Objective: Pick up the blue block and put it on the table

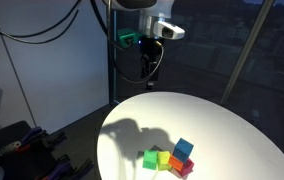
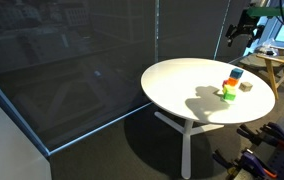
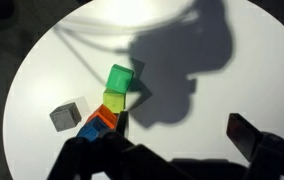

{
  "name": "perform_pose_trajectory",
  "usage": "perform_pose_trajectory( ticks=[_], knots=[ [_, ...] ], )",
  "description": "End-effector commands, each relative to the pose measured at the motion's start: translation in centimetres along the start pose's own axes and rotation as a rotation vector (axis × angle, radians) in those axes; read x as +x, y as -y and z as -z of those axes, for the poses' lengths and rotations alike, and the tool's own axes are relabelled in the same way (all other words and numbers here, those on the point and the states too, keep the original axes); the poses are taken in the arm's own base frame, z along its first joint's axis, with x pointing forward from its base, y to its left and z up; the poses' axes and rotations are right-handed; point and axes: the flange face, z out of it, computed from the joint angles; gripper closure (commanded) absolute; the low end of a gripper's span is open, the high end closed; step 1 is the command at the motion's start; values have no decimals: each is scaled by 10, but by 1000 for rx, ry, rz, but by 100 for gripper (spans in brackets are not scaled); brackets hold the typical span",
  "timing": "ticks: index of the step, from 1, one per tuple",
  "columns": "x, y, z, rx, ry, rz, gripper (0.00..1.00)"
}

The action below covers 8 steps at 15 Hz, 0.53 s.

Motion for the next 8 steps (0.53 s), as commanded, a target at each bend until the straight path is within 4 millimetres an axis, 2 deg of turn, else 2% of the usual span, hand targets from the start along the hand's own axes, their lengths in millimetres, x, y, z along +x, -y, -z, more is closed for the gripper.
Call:
perform_pose_trajectory(
  ticks=[1,8],
  knots=[
    [1,0,1,-1,1,-3,0],
    [15,0,-2,0,10,-30,0]
  ],
)
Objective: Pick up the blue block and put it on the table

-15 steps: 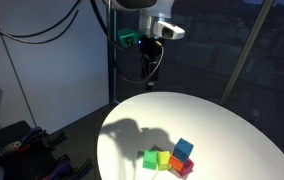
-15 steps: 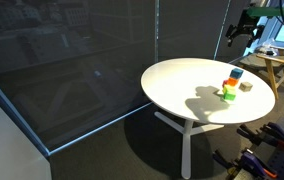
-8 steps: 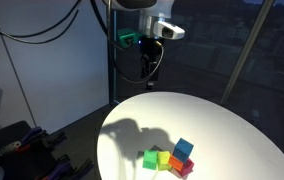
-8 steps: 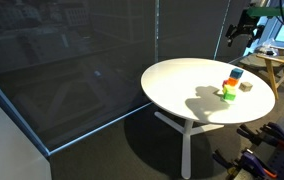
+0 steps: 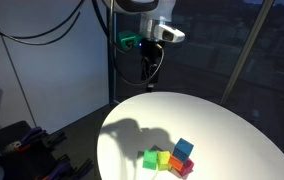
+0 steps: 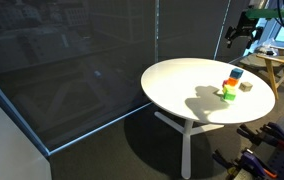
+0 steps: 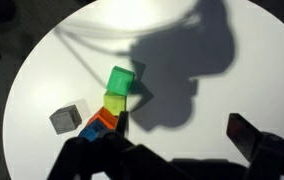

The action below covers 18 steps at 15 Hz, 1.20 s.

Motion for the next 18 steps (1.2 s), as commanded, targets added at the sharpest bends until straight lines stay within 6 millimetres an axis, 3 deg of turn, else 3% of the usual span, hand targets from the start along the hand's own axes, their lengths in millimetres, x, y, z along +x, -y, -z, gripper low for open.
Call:
perform_pose_trajectory(
  ticks=[1,9,18],
  knots=[
    [15,-2,6,7,-4,-31,0],
    [44,-25,7,-16,-11,-23,0],
    [77,-56,7,-24,-31,103,0]
  ],
)
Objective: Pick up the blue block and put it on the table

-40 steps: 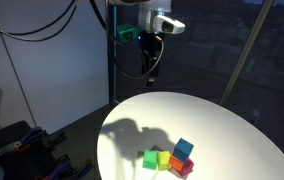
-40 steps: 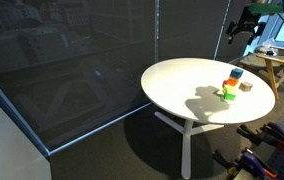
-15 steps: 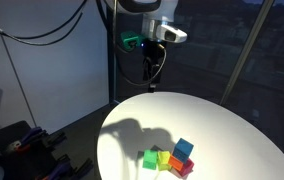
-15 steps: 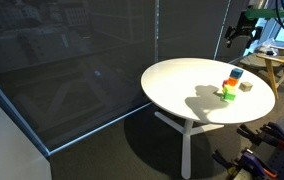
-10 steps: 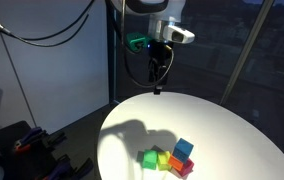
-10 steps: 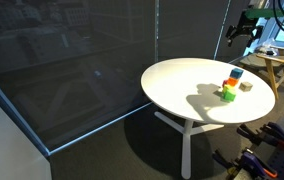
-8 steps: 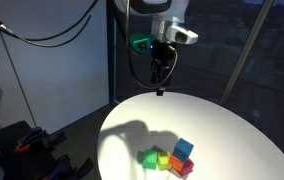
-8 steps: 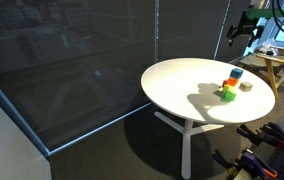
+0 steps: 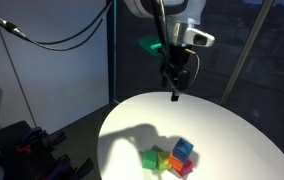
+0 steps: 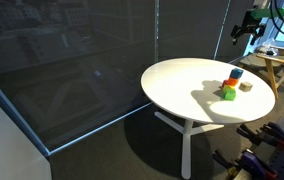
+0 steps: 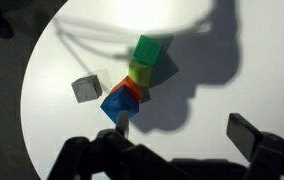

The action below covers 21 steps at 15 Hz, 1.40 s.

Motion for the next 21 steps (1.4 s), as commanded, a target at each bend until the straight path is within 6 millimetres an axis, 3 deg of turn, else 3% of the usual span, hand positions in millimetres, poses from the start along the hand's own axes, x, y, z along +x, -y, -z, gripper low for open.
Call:
perform_pose_trajectory(
  ticks=[1,9,21],
  knots=[
    [17,-11,4,10,-2,68,0],
    [38,-26,-5,4,-6,168,0],
    [55,-46,-41,-29,9,154,0]
  ],
)
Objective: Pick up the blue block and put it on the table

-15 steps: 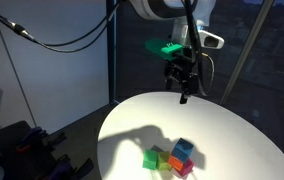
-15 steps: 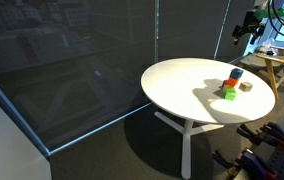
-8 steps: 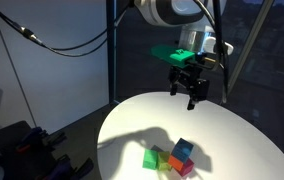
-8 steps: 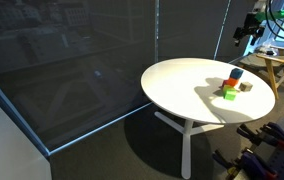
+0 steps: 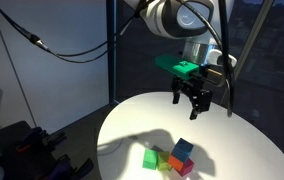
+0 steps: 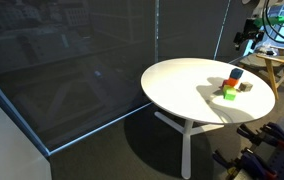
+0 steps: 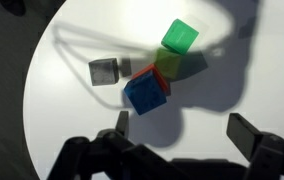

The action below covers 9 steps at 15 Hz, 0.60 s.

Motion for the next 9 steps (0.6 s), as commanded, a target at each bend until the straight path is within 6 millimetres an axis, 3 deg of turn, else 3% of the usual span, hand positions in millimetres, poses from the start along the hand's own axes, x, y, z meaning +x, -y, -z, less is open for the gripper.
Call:
perform_pose_trajectory(
  ticks=[1,9],
  knots=[
    [9,-9,-3,5,-13,16,0],
    [10,-13,-21,-7,6,8,0]
  ],
)
